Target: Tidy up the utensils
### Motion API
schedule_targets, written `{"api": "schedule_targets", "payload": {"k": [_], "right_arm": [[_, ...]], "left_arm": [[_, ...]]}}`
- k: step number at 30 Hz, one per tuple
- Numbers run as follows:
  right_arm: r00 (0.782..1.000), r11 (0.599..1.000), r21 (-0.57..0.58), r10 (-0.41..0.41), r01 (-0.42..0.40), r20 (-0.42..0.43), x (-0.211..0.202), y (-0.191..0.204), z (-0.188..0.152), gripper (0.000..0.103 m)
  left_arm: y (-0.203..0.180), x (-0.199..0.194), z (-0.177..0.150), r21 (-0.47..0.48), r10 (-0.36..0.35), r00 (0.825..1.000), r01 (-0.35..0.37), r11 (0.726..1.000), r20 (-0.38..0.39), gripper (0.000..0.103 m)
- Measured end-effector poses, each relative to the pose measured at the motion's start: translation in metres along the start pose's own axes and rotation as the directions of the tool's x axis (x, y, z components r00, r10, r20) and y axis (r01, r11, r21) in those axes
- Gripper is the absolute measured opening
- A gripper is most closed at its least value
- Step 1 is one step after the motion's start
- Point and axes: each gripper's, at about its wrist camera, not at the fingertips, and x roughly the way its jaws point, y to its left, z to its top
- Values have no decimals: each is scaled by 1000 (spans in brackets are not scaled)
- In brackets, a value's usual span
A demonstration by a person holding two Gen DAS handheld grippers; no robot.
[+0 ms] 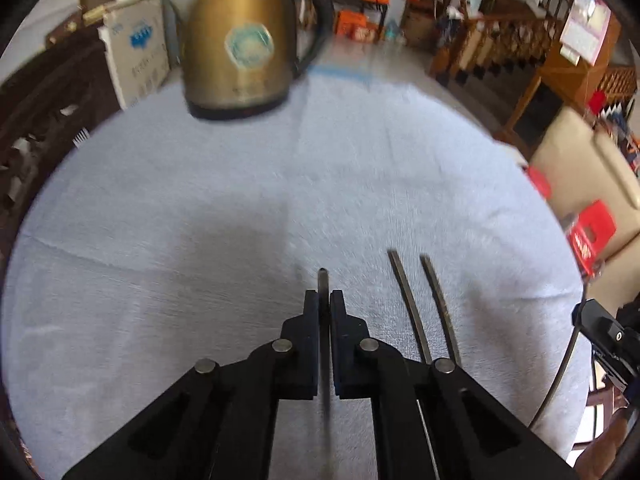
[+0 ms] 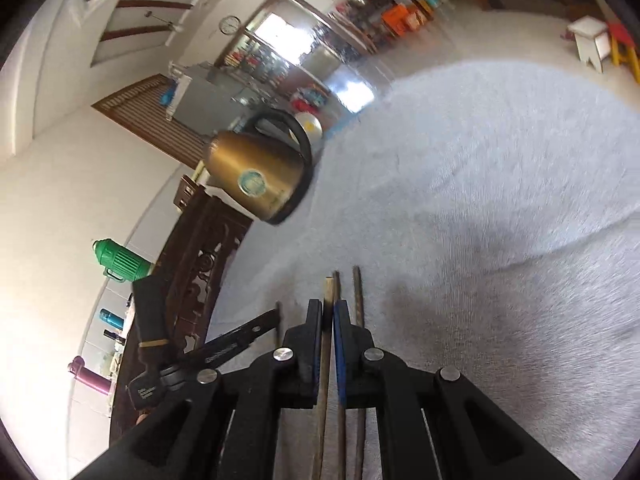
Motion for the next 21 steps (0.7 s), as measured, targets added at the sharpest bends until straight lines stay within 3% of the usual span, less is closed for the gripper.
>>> {"api": "schedule_targets", "payload": {"k": [3,7,12,21], "right_arm": [[998,999,-46,-1,5,70,-29,17,-3,7],[985,993,-111,-24,43,172,-62,39,-12,7],[953,985,-139,-55,100,297,-107,57,-24,7],[871,966,-177,-84,191,483,-192,85,-41,7]], "left_arm": [[12,-38,-1,-15,17,996,-16,1000,90,5],[32,-89,-11,-23,60,978,-57,998,201,5],[46,-142,-25,-61,113,943,-98,993,314,5],[61,-220,-57,-161,202,861,-141,977,467,5]]}}
